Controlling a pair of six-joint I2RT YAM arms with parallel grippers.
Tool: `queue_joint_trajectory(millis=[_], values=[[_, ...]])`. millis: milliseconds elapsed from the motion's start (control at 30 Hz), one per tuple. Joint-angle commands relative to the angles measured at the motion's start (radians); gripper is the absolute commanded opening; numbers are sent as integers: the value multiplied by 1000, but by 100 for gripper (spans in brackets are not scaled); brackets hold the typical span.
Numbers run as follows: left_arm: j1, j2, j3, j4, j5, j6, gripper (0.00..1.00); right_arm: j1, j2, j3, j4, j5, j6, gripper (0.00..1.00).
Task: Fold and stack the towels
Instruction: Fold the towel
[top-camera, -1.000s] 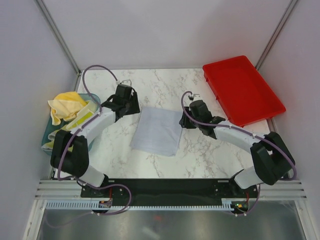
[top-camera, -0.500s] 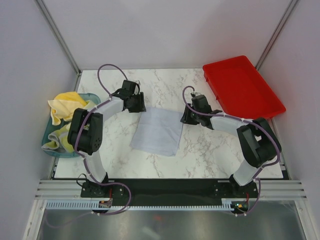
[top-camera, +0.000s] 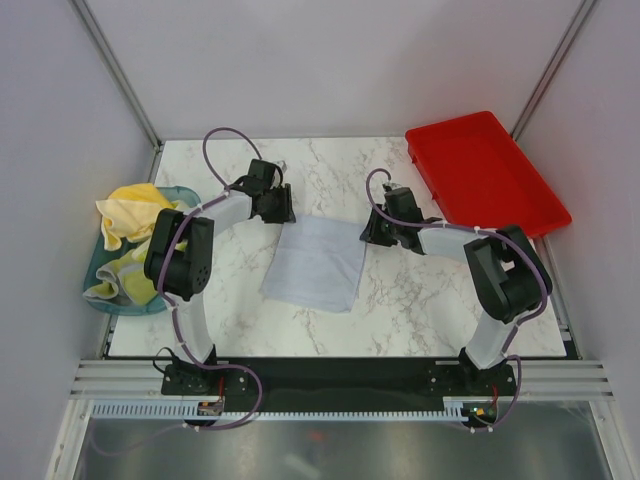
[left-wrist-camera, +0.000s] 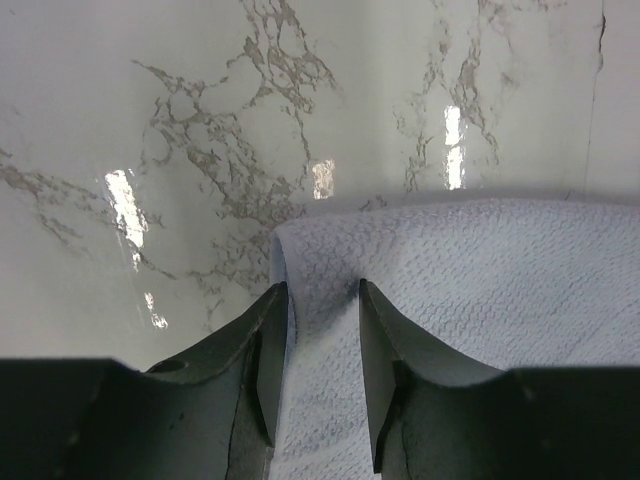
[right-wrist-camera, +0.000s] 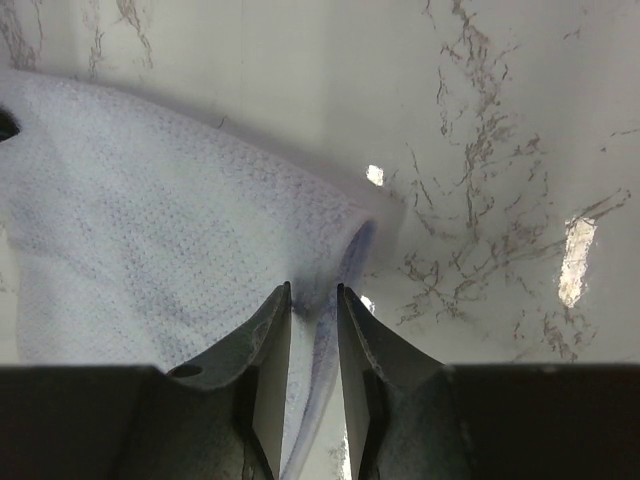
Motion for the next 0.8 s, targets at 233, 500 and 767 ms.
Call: queue_joint_trajectory(millis=[233,500,767], values=[[2,19,44,38,28,33,38,-21,23,31,87,-33,17,32],[8,25,67,37,50,27,33,-32,26,22,108,-61,42,31],[11,12,63,14,60,30,30,-30,20,-13,140,-79,108,31]])
